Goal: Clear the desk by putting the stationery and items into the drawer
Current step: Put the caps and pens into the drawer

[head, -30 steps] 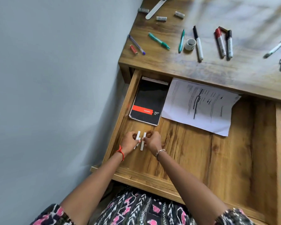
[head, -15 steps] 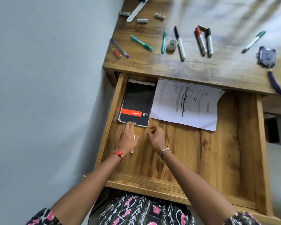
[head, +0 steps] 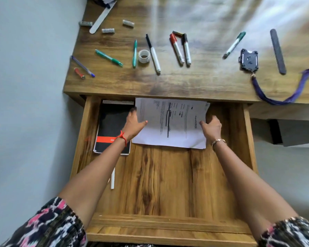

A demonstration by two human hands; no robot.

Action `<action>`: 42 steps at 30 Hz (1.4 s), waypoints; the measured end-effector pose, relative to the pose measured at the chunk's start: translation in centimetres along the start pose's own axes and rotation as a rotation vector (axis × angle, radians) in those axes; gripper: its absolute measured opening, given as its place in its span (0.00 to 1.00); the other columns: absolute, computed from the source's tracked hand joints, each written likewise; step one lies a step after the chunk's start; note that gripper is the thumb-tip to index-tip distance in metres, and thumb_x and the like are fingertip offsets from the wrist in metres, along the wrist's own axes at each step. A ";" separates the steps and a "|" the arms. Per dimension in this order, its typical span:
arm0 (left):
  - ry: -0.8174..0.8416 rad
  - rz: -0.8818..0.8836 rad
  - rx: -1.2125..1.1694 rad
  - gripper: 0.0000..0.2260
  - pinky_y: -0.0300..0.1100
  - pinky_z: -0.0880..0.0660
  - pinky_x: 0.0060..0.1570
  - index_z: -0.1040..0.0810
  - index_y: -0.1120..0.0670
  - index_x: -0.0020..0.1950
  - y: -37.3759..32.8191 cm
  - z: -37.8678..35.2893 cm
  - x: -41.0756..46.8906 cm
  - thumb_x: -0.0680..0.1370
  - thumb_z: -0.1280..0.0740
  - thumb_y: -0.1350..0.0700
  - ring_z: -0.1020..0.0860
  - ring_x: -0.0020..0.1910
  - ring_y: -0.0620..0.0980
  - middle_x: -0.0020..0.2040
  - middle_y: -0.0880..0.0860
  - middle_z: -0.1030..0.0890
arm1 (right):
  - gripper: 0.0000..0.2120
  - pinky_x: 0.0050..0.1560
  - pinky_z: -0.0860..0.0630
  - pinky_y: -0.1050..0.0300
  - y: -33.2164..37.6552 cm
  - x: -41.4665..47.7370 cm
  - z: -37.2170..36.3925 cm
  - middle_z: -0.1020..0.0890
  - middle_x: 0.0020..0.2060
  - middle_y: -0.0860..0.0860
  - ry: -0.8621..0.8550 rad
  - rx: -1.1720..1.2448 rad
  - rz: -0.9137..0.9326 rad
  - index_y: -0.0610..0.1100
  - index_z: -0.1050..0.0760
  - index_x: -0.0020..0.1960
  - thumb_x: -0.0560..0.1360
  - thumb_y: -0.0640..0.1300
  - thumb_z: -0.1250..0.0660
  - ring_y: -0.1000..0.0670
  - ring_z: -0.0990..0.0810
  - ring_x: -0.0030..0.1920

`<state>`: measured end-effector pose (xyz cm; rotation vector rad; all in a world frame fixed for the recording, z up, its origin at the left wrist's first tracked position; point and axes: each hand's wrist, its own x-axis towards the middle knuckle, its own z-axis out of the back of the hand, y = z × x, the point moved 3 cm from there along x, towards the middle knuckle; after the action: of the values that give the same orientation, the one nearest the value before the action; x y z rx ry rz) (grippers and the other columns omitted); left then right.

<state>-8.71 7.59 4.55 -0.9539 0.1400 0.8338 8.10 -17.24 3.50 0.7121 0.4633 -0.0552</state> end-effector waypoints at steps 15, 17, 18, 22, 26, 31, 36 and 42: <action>0.043 0.044 0.048 0.35 0.55 0.32 0.66 0.44 0.53 0.73 0.6 -2.5 3.0 0.67 0.38 0.53 0.32 0.67 0.58 0.68 0.58 0.32 | 0.19 0.51 0.27 0.53 0.6 4.1 -0.4 0.24 0.60 0.41 0.147 0.176 -0.051 0.38 0.34 0.67 0.78 0.43 0.38 0.43 0.23 0.56; 0.028 0.060 0.035 0.33 0.56 0.31 0.64 0.42 0.52 0.71 0.7 -2.9 2.9 0.66 0.38 0.53 0.31 0.65 0.58 0.66 0.58 0.31 | 0.19 0.53 0.28 0.56 0.4 4.0 -0.3 0.25 0.61 0.42 0.151 0.192 -0.065 0.37 0.35 0.68 0.78 0.42 0.39 0.43 0.25 0.60; 0.022 0.067 0.038 0.33 0.57 0.31 0.64 0.42 0.52 0.71 1.4 -3.2 3.1 0.66 0.39 0.53 0.31 0.64 0.59 0.65 0.58 0.30 | 0.19 0.54 0.29 0.56 0.2 4.0 -0.2 0.25 0.61 0.42 0.148 0.192 -0.068 0.37 0.34 0.67 0.78 0.42 0.39 0.43 0.25 0.61; 0.031 0.104 0.051 0.30 0.58 0.30 0.62 0.38 0.56 0.68 1.2 -3.2 1.5 0.66 0.38 0.52 0.31 0.63 0.62 0.62 0.61 0.31 | 0.17 0.59 0.29 0.54 -0.8 3.4 0.4 0.23 0.60 0.41 0.099 0.144 -0.056 0.35 0.29 0.63 0.77 0.41 0.38 0.41 0.25 0.61; 0.021 0.065 0.059 0.25 0.56 0.36 0.68 0.39 0.59 0.70 -0.3 -3.0 -0.3 0.74 0.37 0.61 0.39 0.68 0.62 0.67 0.63 0.37 | 0.15 0.59 0.29 0.56 -0.9 2.7 0.5 0.23 0.61 0.41 0.121 0.079 -0.036 0.34 0.28 0.62 0.77 0.38 0.39 0.42 0.25 0.61; -0.002 0.013 0.082 0.25 0.52 0.40 0.70 0.41 0.60 0.72 -0.2 -3.1 -0.6 0.76 0.37 0.61 0.42 0.71 0.61 0.69 0.63 0.40 | 0.15 0.66 0.31 0.46 -1.1 3.1 -0.2 0.24 0.61 0.39 0.120 -0.010 -0.004 0.35 0.28 0.61 0.76 0.39 0.39 0.38 0.29 0.64; -0.009 0.026 0.087 0.24 0.50 0.42 0.70 0.41 0.60 0.71 0.1 -3.0 -0.8 0.77 0.37 0.61 0.43 0.71 0.62 0.70 0.63 0.41 | 0.15 0.70 0.37 0.46 -1.4 3.1 -0.8 0.29 0.64 0.37 0.108 -0.089 -0.006 0.36 0.29 0.62 0.77 0.40 0.40 0.37 0.35 0.67; -0.025 -0.004 0.074 0.25 0.47 0.46 0.71 0.42 0.60 0.72 -0.1 -3.0 -0.7 0.77 0.37 0.61 0.44 0.72 0.61 0.71 0.62 0.44 | 0.16 0.70 0.39 0.45 -1.1 3.1 -0.6 0.33 0.66 0.37 0.076 -0.103 0.013 0.34 0.29 0.62 0.78 0.41 0.41 0.36 0.37 0.68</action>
<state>-8.36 4.92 3.15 -0.8734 0.1466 0.8314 10.40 -17.36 1.05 0.6180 0.5302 0.0078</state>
